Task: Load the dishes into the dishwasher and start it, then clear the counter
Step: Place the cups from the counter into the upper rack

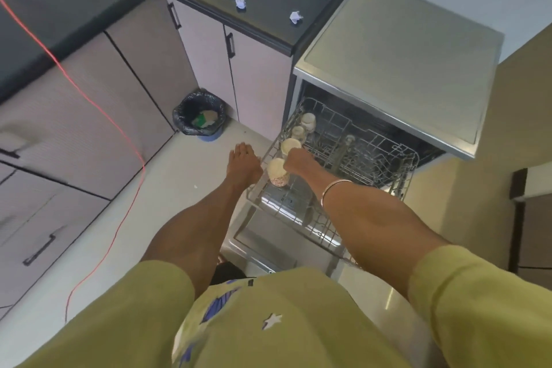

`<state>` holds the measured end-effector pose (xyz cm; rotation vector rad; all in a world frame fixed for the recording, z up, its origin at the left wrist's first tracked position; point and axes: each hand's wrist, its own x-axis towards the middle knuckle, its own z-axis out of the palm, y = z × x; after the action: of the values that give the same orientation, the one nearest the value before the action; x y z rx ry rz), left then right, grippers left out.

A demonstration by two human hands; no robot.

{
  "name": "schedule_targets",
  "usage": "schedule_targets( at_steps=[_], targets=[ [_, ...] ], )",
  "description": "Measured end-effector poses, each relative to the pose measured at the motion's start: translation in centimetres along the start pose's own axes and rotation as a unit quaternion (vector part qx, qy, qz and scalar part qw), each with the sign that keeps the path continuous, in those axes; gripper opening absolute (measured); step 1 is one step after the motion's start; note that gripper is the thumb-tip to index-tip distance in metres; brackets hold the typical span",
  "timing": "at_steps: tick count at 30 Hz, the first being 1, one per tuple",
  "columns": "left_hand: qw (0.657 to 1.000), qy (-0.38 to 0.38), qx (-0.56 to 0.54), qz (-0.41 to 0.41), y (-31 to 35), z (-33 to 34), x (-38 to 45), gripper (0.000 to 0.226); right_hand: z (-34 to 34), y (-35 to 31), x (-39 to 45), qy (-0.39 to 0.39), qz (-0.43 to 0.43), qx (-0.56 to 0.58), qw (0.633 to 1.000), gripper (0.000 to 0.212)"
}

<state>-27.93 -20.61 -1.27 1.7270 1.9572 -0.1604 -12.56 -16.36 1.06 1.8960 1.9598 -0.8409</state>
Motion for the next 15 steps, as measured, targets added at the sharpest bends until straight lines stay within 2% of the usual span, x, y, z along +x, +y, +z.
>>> schedule_targets(
  at_steps=[9, 15],
  targets=[
    [0.998, 0.054, -0.022, -0.003, -11.9, -3.7, -0.3, 0.056, 2.2, -10.2, -0.4, -0.033, -0.017, -0.030, 0.999, 0.038],
    [0.998, 0.059, 0.011, 0.017, -20.3, -8.1, 0.3, 0.050, 3.6, -20.0, 0.2, 0.013, 0.002, 0.025, 1.000, 0.044]
  ],
)
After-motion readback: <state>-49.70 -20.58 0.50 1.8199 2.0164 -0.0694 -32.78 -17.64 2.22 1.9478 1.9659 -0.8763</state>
